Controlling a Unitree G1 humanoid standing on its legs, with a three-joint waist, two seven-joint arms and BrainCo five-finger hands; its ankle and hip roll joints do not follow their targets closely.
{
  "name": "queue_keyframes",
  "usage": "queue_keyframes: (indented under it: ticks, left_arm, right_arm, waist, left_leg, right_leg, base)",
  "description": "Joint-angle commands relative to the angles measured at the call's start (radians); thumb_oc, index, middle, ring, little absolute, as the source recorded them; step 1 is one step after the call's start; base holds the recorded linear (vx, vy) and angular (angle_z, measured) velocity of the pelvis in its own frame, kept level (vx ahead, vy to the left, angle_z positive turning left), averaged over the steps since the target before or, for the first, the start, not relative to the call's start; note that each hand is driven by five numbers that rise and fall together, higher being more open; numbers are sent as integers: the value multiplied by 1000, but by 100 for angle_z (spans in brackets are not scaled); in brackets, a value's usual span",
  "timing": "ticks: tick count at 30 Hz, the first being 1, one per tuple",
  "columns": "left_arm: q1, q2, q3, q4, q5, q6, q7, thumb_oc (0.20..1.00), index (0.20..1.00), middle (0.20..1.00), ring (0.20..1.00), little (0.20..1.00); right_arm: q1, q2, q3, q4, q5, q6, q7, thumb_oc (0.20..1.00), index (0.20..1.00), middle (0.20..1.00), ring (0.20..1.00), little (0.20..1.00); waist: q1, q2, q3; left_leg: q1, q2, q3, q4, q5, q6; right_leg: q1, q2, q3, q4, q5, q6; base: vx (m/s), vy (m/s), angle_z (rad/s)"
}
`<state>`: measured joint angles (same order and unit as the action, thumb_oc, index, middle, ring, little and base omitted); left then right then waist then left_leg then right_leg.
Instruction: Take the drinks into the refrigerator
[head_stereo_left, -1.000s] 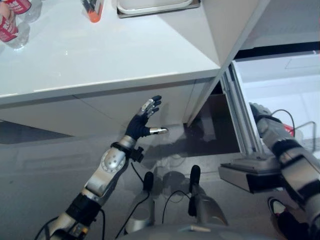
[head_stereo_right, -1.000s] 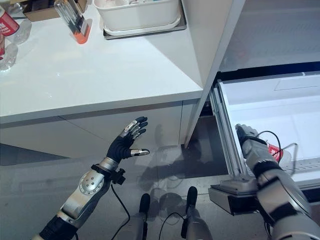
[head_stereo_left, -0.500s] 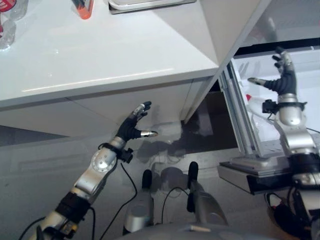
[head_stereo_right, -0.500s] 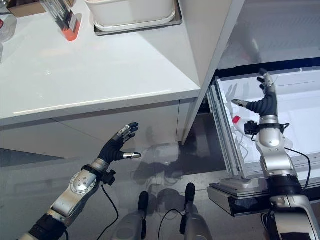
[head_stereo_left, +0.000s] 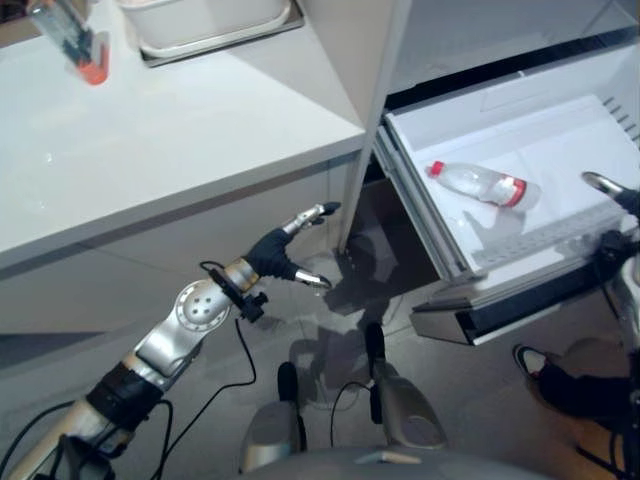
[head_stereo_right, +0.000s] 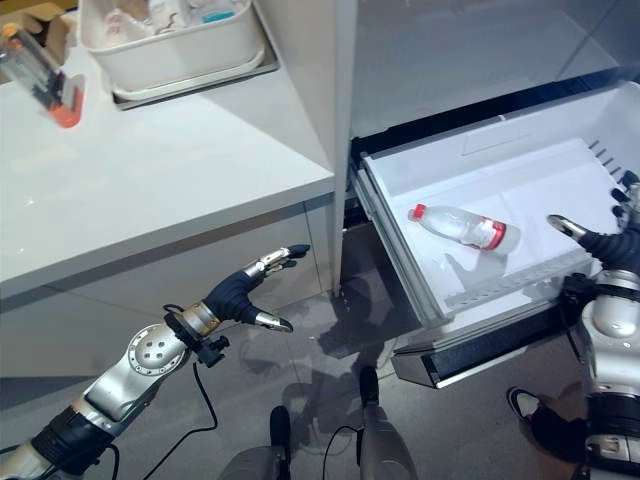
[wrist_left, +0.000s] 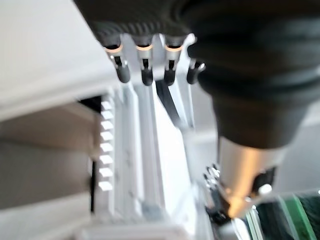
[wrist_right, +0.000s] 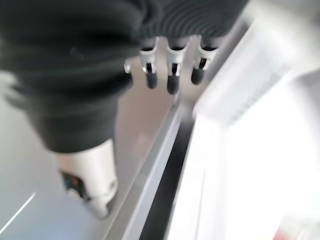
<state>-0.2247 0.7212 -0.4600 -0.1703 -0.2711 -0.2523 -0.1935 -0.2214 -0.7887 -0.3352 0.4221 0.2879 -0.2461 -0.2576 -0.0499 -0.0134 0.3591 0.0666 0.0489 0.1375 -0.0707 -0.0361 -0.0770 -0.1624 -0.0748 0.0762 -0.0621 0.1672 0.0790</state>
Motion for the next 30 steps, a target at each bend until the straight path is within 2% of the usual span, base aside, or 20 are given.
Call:
queue_keyframes:
  ticks: [1,3,7,12,13,14,15,16,17,19,21,22,23,25,26,27,30]
  left_arm:
    - [15,-11,-24,-32,-72,-50,-32,1000,1000,1000,1000,1000]
    - [16,-11,-28,-34,-79,-50,-41,1000,1000,1000,1000,1000]
    - [34,-8,-41,-17,-108,-37,-69,1000,1000,1000,1000,1000]
    - [53,-16,-46,13,-108,-32,-82,1000,1000,1000,1000,1000]
    - [62,-16,-36,16,-102,-31,-88,1000,1000,1000,1000,1000]
    - [64,-15,-36,15,-102,-31,-88,1000,1000,1000,1000,1000]
    - [70,-14,-28,10,-100,-31,-92,1000,1000,1000,1000,1000]
    - [71,-10,-25,10,-92,-30,-90,1000,1000,1000,1000,1000]
    - [77,-5,-18,5,-94,-31,-94,1000,1000,1000,1000,1000]
    - [83,-1,-12,-4,-97,-30,-96,1000,1000,1000,1000,1000]
    - [85,2,-14,-14,-105,-27,-100,1000,1000,1000,1000,1000]
    - [89,4,-9,-15,-105,-27,-100,1000,1000,1000,1000,1000]
    - [90,8,-18,-13,-114,-24,-104,1000,1000,1000,1000,1000]
    - [95,4,-29,8,-110,-23,-99,1000,1000,1000,1000,1000]
    - [95,4,-28,10,-109,-24,-99,1000,1000,1000,1000,1000]
    - [90,2,-45,19,-94,-25,-97,1000,1000,1000,1000,1000]
    - [89,-3,-49,30,-73,-29,-84,1000,1000,1000,1000,1000]
  right_arm:
    - [61,-124,-62,104,16,-17,-9,1000,1000,1000,1000,1000]
    - [72,-134,-72,127,20,-17,-4,1000,1000,1000,1000,1000]
    - [134,-146,-123,322,17,16,-5,1000,1000,1000,1000,1000]
    - [164,-125,-110,506,4,44,20,1000,1000,1000,1000,1000]
    - [199,-96,-79,559,-52,69,47,1000,1000,1000,1000,1000]
    - [200,-95,-79,560,-53,68,47,1000,1000,1000,1000,1000]
    - [223,-57,-65,575,-70,80,57,727,727,727,727,727]
    - [246,-25,-24,590,-102,92,92,501,501,501,501,501]
    - [250,-7,-29,584,-100,90,87,225,225,225,225,225]
    - [270,24,-18,594,-106,90,97,200,200,200,200,200]
    - [250,88,76,659,-148,106,128,200,200,200,200,200]
    - [243,88,83,665,-149,104,128,200,200,200,200,200]
    - [210,123,162,680,-192,116,142,200,200,200,200,200]
    - [156,150,246,653,-227,119,145,200,200,200,200,200]
    - [153,151,249,654,-227,120,144,200,200,200,200,200]
    - [97,166,344,599,-275,122,157,200,200,200,200,200]
    - [59,179,412,512,-310,123,156,200,200,200,200,200]
  waist:
    - [-17,4,-98]
    - [-16,6,-99]
    - [-39,11,-106]
    - [-43,18,-109]
    - [-46,22,-106]
    - [-46,21,-107]
    - [-47,27,-106]
    - [-44,30,-103]
    - [-49,30,-104]
    - [-50,31,-103]
    - [-36,39,-99]
    - [-40,37,-99]
    - [-28,43,-98]
    - [-19,45,-98]
    - [-20,44,-97]
    - [-3,46,-97]
    - [8,46,-94]
  left_leg:
    - [-123,-59,-5,63,-25,104]
    - [-121,-58,1,64,-27,104]
    - [-115,-56,23,73,-37,106]
    - [-116,-56,36,84,-43,106]
    - [-116,-55,38,87,-43,106]
    - [-116,-55,38,87,-43,106]
    - [-117,-56,36,88,-42,106]
    - [-119,-55,34,89,-41,106]
    - [-119,-56,32,90,-41,106]
    - [-119,-56,29,89,-41,106]
    - [-124,-60,21,91,-39,107]
    - [-125,-60,21,92,-39,107]
    - [-128,-62,18,94,-38,107]
    - [-131,-64,17,95,-37,107]
    - [-131,-64,17,96,-37,107]
    - [-135,-64,14,96,-35,107]
    - [-139,-64,11,98,-33,107]
  right_leg:
    - [-49,31,61,135,-101,49]
    - [-49,32,66,133,-99,49]
    - [-49,40,92,130,-93,52]
    - [-50,44,109,129,-89,53]
    - [-50,45,111,129,-89,52]
    - [-50,45,111,129,-89,52]
    - [-48,44,110,129,-90,51]
    - [-47,42,107,129,-90,50]
    - [-46,42,105,129,-90,50]
    - [-45,40,102,128,-91,50]
    - [-42,35,95,126,-90,49]
    - [-42,34,94,125,-90,49]
    - [-41,32,90,123,-88,49]
    - [-40,30,89,118,-85,49]
    - [-40,30,89,118,-85,49]
    - [-39,27,85,113,-82,49]
    - [-38,25,81,110,-80,49]
  base:
    - [13,4,-13]
    - [6,8,-15]
    - [5,11,-15]
    - [1,6,-19]
    - [1,0,-17]
    - [5,2,-14]
    - [1,0,-11]
    - [6,1,-4]
    - [0,0,0]
    - [0,0,0]
    - [0,0,0]
    - [0,0,0]
    - [0,0,0]
    - [2,-2,3]
    - [0,0,0]
    - [0,0,0]
    - [0,0,0]
